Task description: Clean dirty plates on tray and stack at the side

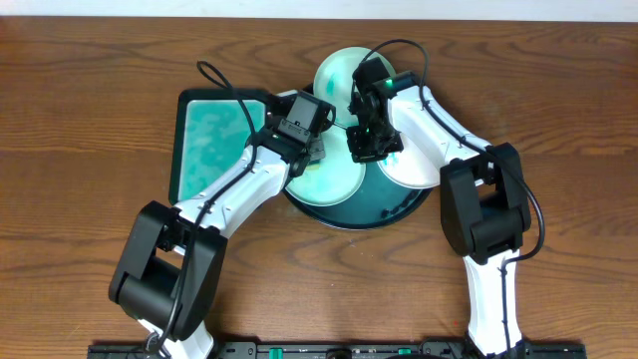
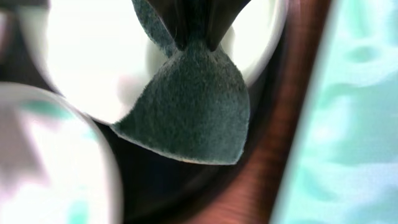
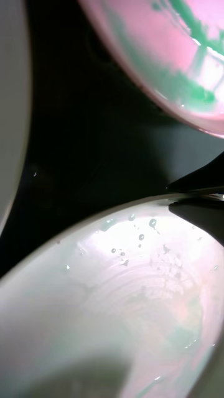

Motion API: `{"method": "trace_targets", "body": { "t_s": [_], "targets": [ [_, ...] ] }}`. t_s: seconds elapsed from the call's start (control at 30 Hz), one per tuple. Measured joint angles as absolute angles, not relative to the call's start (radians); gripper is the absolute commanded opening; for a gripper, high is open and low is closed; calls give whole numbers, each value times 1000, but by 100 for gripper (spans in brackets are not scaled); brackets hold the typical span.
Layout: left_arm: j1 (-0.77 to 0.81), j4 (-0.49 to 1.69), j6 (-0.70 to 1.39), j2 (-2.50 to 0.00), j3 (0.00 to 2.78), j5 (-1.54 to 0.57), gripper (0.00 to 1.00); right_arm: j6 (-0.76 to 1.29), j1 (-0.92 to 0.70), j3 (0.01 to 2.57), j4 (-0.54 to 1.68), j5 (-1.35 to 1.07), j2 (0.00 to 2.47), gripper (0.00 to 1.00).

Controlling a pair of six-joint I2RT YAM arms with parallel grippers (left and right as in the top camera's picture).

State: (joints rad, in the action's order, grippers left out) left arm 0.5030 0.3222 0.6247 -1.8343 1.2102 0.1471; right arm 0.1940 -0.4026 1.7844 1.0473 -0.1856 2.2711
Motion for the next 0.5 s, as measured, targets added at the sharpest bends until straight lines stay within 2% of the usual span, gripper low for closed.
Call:
{"method": "trace_targets", "body": {
  "t_s": [0.23, 0.5],
  "targets": [
    [521, 292, 633, -1857, 1210, -28, 7, 194, -403, 1784, 1048, -182, 2271, 1],
    [514, 334, 632, -1922, 1211, 12, 7, 194, -403, 1784, 1051, -182, 2271, 1]
  ]
}}
